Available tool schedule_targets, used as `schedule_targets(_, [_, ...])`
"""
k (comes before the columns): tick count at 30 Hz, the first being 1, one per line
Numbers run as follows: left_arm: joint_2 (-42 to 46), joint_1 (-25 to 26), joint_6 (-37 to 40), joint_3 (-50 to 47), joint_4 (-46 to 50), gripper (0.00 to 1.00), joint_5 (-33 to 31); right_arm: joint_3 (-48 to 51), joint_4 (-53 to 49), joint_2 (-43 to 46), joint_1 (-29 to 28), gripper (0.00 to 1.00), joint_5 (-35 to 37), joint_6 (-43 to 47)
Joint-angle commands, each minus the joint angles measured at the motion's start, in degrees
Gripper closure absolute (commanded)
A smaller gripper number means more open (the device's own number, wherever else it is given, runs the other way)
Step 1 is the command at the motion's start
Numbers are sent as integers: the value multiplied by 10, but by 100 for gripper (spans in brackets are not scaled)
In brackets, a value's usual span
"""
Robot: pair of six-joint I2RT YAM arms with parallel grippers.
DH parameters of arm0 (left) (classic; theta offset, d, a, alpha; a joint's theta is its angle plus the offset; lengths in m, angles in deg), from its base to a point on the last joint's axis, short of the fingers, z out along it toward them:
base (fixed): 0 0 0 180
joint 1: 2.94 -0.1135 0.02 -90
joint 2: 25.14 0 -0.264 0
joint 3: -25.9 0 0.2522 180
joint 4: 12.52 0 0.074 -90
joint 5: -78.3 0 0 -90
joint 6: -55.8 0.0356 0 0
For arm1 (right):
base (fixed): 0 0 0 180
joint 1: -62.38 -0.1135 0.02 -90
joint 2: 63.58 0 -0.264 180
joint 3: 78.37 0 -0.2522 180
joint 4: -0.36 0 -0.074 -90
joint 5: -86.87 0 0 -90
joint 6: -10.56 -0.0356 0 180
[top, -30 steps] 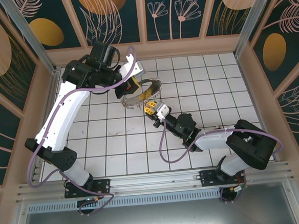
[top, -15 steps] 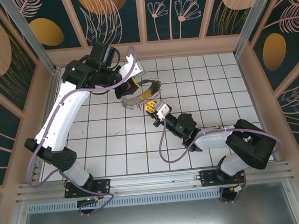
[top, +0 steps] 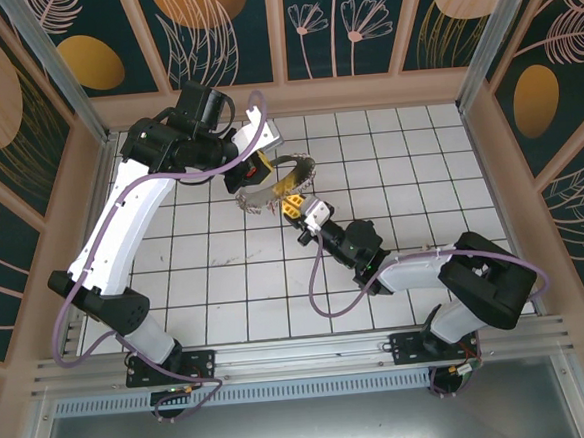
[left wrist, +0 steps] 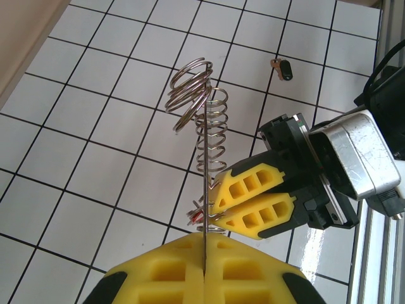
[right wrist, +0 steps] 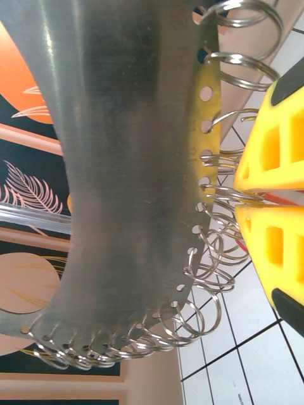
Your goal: Put the keys on the keyring
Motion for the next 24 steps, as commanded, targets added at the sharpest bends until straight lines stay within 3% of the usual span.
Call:
schedule_targets(1, [15, 3, 3, 1, -2, 98, 7, -18, 33, -8, -4, 87, 7, 1])
schedule_targets(17, [16, 3, 2, 0, -3, 98, 9, -27, 44, -22, -5, 87, 14, 0])
schedule_targets(24, [18, 4, 1, -2, -4, 97, 3, -23, 28, -17, -5, 83, 5, 0])
